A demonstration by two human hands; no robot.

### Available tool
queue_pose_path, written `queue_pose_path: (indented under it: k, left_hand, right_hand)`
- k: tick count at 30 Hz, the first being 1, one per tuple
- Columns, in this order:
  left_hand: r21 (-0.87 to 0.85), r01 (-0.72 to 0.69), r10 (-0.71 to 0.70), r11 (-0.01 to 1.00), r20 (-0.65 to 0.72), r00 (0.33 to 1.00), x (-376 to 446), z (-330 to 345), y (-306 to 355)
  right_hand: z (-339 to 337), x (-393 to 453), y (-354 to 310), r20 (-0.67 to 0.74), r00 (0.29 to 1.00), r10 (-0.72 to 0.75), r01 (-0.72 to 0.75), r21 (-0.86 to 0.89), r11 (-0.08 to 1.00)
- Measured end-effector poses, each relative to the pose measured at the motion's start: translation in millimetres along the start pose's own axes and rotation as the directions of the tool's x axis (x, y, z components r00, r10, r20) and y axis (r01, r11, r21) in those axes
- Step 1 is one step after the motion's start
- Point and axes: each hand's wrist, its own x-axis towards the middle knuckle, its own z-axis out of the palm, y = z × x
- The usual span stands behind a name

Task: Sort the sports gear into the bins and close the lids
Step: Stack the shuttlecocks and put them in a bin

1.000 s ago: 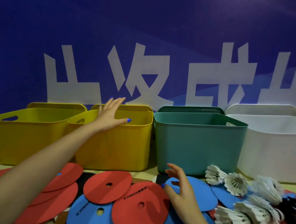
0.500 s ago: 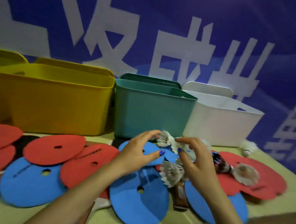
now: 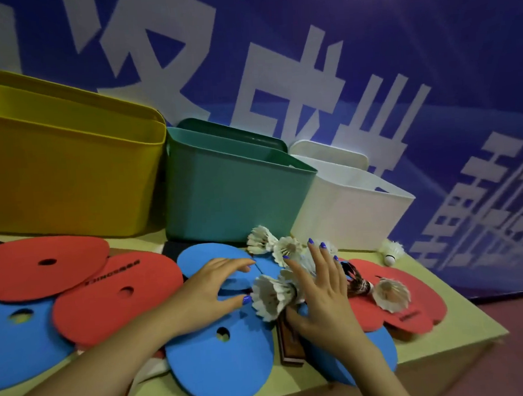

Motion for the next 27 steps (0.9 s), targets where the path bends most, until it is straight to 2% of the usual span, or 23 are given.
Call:
queue_pose_path:
  k: [4, 6, 8, 12, 17, 22, 27]
  left_hand:
    - [-0.002, 0.027, -0.027, 1.0, 0.03, 0.999, 0, 1, -2]
    - [-0.063, 0.053, -0.052, 0.997, 0.016, 0.999, 0, 0, 0]
    - [-0.191, 0.065, -0.077, 0.979, -0.053, 0.996, 0, -4, 2]
    - [-0.463, 0.034, -0.136, 0.886, -0.189, 0.973, 2, -6, 0]
    - [-0.589, 0.009, -0.173, 0.808, -0.222, 0.96, 2, -8, 5]
    - [-0.562, 0.056, -0.188, 0.826, -0.181, 0.965, 2, -8, -1]
    - [-0.307, 0.091, -0.094, 0.948, 0.003, 0.996, 3, -1, 11]
  right_hand:
    - [8, 18, -12, 0.008, 0.994, -0.113, 0.113, -0.081, 0.99]
    - [13, 25, -18, -0.014, 0.992, -0.128, 0.126, -0.069, 0.99]
    - [15, 31, -25, -0.062, 0.995, -0.08, 0.08, 0.004, 0.997]
    - [13, 45, -41, -0.14, 0.988, 0.068, -0.023, 0.304, 0.952]
    - [14, 50, -45, -0.266, 0.963, 0.053, 0.03, 0.3, 0.954]
    - [16, 39, -39, -0.267, 0.963, 0.046, 0.02, 0.241, 0.97]
    - [14, 24, -22, -0.168, 0.986, 0.015, 0.008, 0.135, 0.991]
